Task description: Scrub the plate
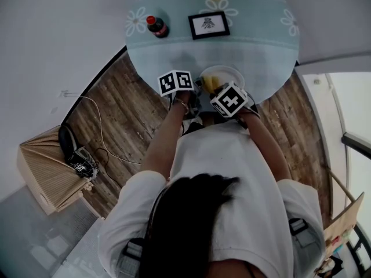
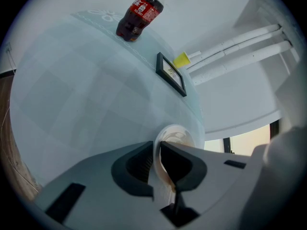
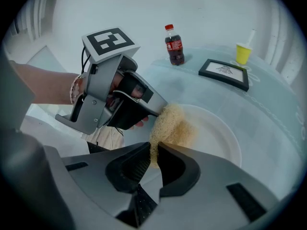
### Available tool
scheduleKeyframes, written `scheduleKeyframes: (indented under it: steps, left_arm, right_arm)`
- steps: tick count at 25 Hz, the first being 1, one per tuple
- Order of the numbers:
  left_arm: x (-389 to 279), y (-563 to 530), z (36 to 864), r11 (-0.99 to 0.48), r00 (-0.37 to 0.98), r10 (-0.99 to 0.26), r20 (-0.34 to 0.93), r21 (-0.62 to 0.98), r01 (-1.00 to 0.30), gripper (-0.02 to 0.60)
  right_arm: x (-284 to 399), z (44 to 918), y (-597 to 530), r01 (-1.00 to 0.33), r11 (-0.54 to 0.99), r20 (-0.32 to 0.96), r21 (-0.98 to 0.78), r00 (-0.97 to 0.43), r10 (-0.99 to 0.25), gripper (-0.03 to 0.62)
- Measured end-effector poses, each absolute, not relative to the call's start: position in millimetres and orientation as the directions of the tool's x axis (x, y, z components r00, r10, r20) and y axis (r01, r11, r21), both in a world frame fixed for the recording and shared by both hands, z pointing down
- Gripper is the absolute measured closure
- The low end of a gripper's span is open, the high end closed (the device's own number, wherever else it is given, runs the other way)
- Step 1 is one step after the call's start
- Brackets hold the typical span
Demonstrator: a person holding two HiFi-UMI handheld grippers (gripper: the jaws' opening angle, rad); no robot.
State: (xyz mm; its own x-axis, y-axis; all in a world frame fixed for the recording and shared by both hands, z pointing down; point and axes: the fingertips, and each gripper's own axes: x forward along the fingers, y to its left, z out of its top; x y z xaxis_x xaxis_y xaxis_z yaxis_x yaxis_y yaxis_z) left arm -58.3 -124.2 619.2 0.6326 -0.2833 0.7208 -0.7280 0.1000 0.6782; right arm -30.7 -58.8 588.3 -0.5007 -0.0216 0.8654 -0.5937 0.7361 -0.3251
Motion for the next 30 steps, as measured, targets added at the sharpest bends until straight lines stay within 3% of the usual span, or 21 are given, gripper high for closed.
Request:
scheduleKeyframes:
  steps: [30]
  left_arm:
    - [-58.9, -124.4, 620.1, 0.103, 0.627, -0.283, 0.726, 0.673, -0.733, 0.526]
  right_arm:
    - [44.9, 592.0, -49.9, -0.737, 0.624, 0.895, -0.259, -0.426, -0.131, 0.536]
